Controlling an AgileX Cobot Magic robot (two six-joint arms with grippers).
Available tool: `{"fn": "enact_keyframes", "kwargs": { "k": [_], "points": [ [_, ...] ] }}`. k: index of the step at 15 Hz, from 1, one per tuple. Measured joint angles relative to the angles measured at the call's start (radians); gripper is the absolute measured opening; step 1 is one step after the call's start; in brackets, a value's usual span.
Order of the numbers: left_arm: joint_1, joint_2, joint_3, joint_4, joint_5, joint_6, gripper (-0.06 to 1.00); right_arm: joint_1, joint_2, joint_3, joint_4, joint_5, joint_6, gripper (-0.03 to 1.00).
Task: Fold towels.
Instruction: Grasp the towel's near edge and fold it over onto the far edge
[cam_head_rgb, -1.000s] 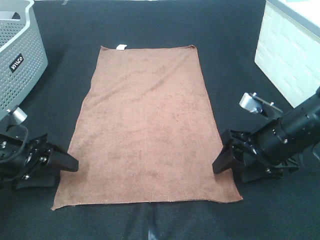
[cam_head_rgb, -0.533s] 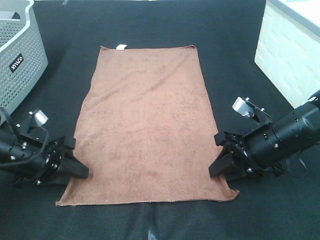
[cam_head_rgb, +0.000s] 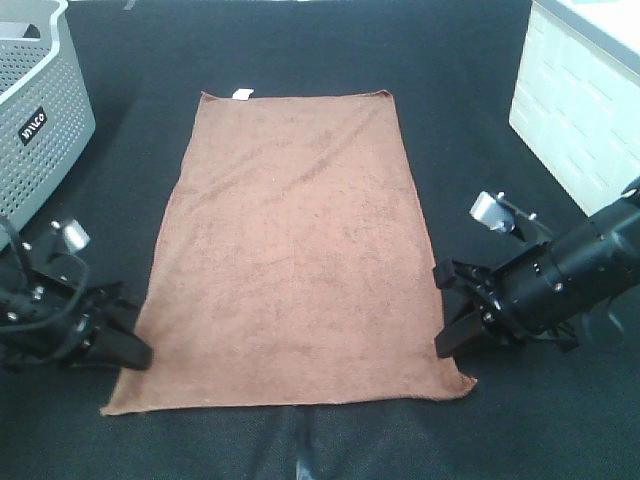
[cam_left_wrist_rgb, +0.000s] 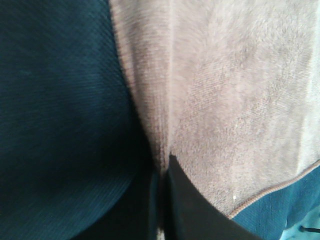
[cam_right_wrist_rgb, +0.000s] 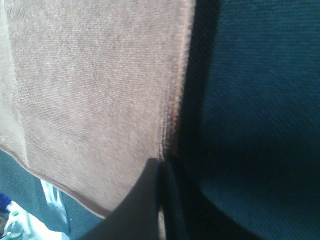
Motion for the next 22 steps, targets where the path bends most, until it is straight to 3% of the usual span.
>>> {"fn": "enact_keyframes", "kwargs": {
  "k": [4,11,14,19,22],
  "points": [
    [0.02,-0.097,0.004,0.205,0.037,-0.167,0.0,0.0,-0.084,0.027,-0.071,0.023,0.091,0.0],
    [0.02,-0.226,0.223,0.238,0.056,-0.19,0.0,0.0,-0.276,0.294,-0.061,0.035,0.082,0.0],
    [0.02,-0.28,0.24,0.23,0.052,-0.192,0.0,0.0,-0.328,0.316,-0.062,0.044,0.081,0.0],
    [0.02,-0.276,0.16,0.205,-0.038,-0.192,0.0,0.0,-0.31,0.179,-0.083,0.054,0.086,0.0],
    [0.02,-0.187,-0.054,0.205,-0.017,-0.209,0.0,0.0,-0.197,-0.104,-0.212,0.102,0.196,0.0]
  ]
}}
